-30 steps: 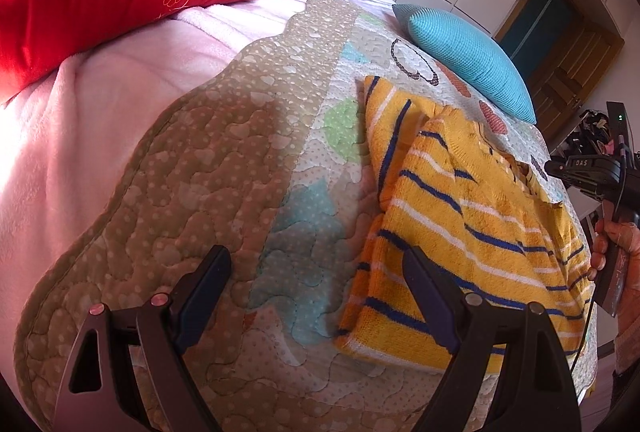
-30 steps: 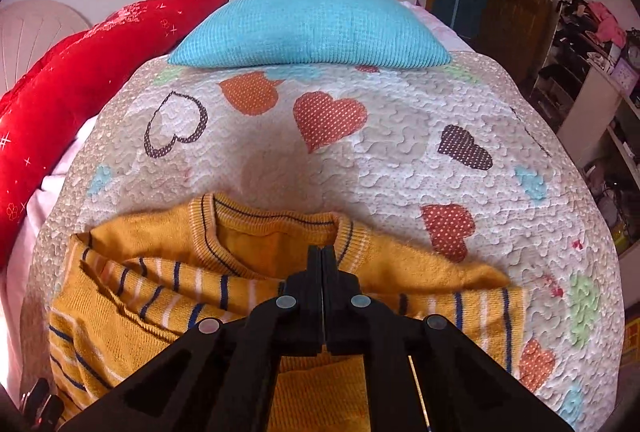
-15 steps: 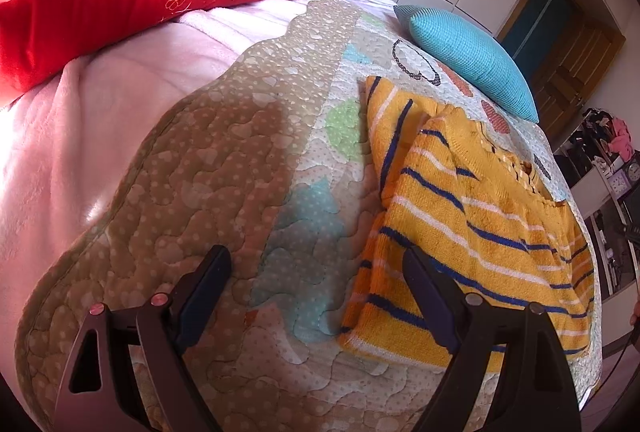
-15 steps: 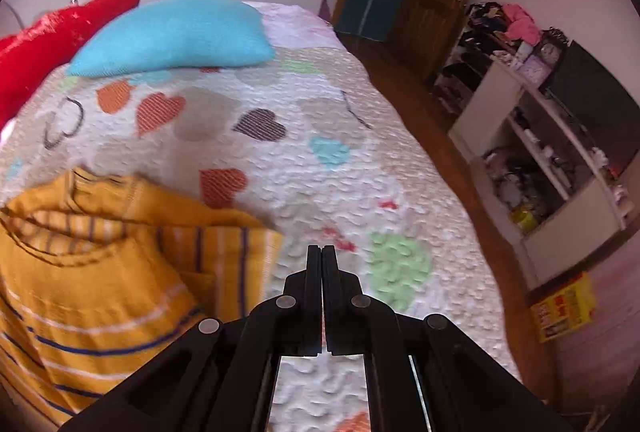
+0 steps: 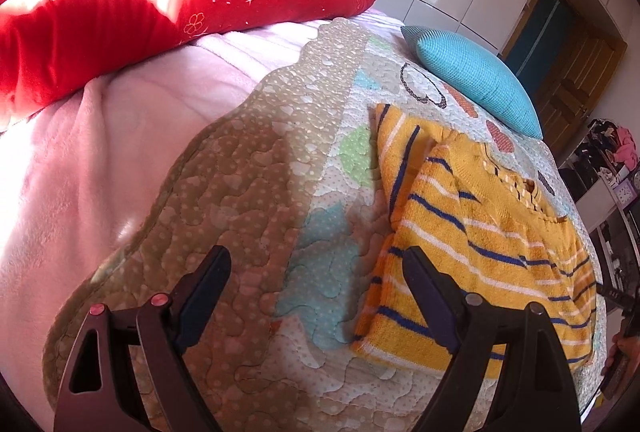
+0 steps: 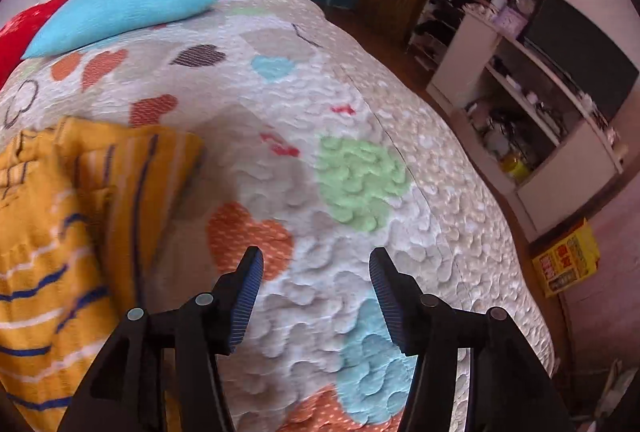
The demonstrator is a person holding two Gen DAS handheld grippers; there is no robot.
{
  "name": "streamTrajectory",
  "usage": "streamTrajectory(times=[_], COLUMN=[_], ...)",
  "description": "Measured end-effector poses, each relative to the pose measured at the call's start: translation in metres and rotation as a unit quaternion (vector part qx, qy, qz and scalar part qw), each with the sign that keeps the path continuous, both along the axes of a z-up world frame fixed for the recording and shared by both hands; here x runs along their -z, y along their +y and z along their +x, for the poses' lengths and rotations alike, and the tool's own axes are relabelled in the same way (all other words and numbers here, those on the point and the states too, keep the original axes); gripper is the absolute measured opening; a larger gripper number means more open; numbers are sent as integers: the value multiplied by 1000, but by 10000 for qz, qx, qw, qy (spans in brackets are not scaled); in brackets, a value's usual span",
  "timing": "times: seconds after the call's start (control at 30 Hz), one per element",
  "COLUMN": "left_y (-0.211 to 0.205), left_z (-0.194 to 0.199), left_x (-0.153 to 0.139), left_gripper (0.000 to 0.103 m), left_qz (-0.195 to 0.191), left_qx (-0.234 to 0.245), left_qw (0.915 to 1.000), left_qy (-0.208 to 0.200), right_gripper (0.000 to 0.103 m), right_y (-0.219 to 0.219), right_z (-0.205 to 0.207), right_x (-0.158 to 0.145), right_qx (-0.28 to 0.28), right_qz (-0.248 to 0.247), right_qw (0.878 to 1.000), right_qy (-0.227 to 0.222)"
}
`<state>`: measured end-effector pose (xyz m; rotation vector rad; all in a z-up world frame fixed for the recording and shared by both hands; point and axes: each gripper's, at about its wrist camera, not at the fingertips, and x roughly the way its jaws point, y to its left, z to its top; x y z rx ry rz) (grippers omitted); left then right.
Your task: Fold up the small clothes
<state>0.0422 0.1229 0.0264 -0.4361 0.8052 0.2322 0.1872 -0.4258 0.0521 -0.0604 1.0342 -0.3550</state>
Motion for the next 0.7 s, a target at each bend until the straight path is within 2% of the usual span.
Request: streamTrajectory(times=[0.07,0.1,0.13,0.17,0.2,0.27,0.37,0.47,0.7], left_y=[5,9,13,18,23,31,37,34,25], left_z=[2,2,3,3,3,5,7,11,19], left_x=[-1,-1,-1,0,1,5,14,17,22], left_gripper=[87,87,87,87,87,87,87,87,96], left_qz=[113,173,211,223,220,140,-17,125,392], left_qx=[-95,-171,-272,-372,-455,-566,-625,-612,-457], left_qw=[9999,9997,9994,9990,9987,9982,9976,9975,9968], left_qy=[19,31,38,50,77,153,286,334,521], right_gripper=[63,75,83,96,103,103,103,103,103], right_y=[-31,-43,-52,-58,-62,-68,-65,-65,-65], right_z=[-4,-6,-9,-12,-14,-17,-18,-17,-18], right_x=[13,19,22,25,28,34,34,35,34], right_qx=[406,497,584,691,771,803,784,783,785], right_qz=[246,492,640,687,692,895,805,814,814], right_qw=[9989,9975,9961,9948,9938,9915,9921,9921,9920], right_qy=[-37,-97,-189,-296,-398,-505,-555,-553,-552])
